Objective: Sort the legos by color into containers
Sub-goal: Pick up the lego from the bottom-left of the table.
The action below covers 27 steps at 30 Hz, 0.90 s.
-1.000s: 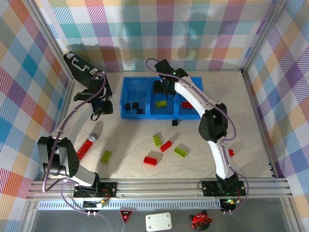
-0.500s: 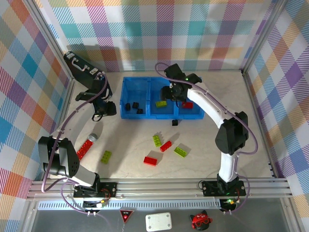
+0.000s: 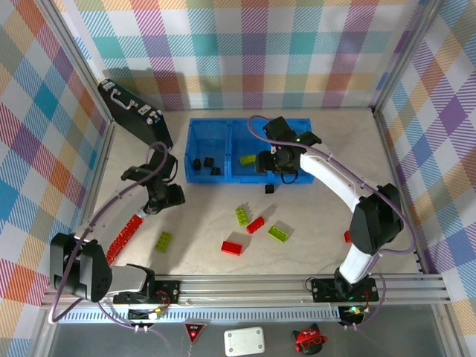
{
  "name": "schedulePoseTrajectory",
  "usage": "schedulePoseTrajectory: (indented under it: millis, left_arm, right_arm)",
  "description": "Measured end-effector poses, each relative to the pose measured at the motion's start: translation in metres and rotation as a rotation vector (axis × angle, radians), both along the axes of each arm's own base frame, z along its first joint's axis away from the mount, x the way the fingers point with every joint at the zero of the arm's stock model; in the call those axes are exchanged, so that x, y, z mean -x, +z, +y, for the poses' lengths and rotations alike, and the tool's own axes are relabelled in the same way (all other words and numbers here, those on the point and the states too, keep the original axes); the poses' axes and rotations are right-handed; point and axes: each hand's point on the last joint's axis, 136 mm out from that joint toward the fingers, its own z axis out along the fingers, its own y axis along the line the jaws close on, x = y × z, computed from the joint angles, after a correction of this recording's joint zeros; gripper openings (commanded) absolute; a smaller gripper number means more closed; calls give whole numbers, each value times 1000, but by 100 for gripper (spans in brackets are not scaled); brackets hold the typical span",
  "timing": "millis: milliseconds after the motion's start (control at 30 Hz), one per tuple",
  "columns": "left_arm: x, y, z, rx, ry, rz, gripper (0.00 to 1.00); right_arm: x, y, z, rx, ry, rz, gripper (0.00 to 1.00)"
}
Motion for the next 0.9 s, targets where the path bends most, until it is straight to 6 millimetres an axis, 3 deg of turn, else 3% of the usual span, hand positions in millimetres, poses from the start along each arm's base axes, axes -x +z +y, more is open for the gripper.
schedulePoseTrajectory:
  millis: [100,200,400,667,900]
  left_arm:
    - [25,-17,6,-4,41,39,66]
    - [42,-32,10,-1,84,71,79]
    - [50,-48,13,0,161,95,82]
    - [63,-73,18,-10,243,146,93]
    - [75,-83,17,3,267,190,88]
  right_arm:
    - [4,-6,0,-6,3,16,69]
    - [5,-8,2,-16,7,20,69]
    - [6,-8,6,-40,14,25,69]
    - [5,-6,8,-53,16,22,69]
    - [6,-2,8,-60,18,15,69]
